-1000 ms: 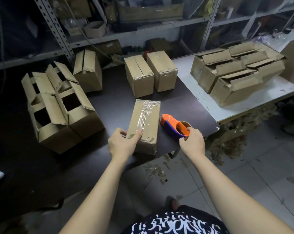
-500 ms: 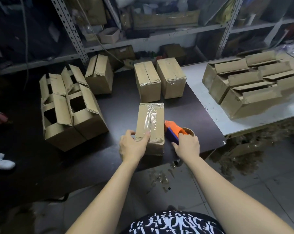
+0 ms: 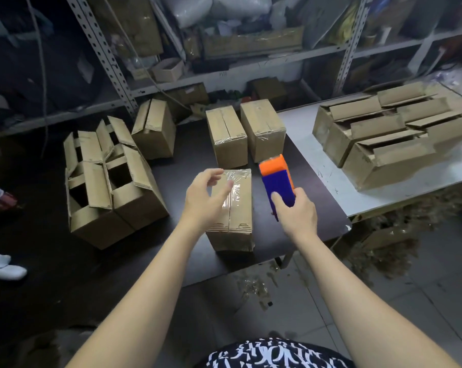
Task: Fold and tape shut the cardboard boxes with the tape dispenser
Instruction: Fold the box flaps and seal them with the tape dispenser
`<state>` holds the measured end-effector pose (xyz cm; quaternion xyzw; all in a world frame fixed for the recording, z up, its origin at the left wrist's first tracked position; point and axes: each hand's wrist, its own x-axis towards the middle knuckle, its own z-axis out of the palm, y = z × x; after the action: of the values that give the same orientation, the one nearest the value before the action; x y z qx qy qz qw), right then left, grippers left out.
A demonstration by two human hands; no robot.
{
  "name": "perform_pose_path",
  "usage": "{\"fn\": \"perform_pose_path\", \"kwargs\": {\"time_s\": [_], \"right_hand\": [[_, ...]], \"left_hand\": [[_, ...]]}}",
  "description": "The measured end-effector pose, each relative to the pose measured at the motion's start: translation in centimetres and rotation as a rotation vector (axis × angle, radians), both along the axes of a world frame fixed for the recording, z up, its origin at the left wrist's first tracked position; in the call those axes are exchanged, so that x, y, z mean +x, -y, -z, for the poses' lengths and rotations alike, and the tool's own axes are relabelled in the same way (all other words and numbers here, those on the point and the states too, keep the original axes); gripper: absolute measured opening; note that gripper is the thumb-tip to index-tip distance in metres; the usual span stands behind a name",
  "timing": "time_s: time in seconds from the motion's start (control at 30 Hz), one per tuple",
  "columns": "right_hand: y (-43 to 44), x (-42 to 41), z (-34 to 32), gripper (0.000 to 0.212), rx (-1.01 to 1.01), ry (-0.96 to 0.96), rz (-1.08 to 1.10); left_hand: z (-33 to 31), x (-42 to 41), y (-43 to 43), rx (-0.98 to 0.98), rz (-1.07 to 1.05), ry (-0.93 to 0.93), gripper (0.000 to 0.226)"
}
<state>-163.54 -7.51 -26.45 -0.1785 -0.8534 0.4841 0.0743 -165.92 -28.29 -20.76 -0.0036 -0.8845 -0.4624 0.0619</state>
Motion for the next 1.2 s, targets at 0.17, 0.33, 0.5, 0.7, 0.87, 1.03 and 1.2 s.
{"fn": "perform_pose_path", "kwargs": {"time_s": [0.17, 0.33, 0.5, 0.7, 0.87, 1.03, 1.2], "right_hand": [[0.9, 2.4, -4.2, 0.037, -0.240, -0.217, -0.203], [1.5, 3.8, -5.5, 0.044, -0.230, -0.295, -0.323], [1.8, 4.5, -6.0, 0.033, -0.203, -0.332, -0.366], [2.2, 4.7, -5.9, 0.032, -0.125, -0.362, -0.476], [2.2, 4.8, -5.6, 0.030, -0.035, -0.371, -0.535], [2.5, 4.6, -5.2, 0.032, 0.012, -0.438, -0.505], [2.6, 4.2, -3.8, 0.038, 0.027, -0.518, -0.443]], "left_hand": [[-4.9, -1.5, -0.4, 0.452, 0.130, 0.158, 0.053], [-6.9, -2.6, 0.8, 0.529, 0.358, 0.278, 0.038], [-7.3, -2.2, 1.8, 0.566, 0.366, 0.282, 0.041], [-7.1, -1.5, 3.2, 0.548, 0.354, 0.467, 0.043], [-6.9, -1.0, 4.2, 0.401, 0.291, 0.301, 0.026], [-7.3, 0.0, 3.4, 0.232, 0.242, 0.026, 0.009], [-8.0, 0.6, 2.7, 0.118, 0.290, -0.129, 0.005]]}}
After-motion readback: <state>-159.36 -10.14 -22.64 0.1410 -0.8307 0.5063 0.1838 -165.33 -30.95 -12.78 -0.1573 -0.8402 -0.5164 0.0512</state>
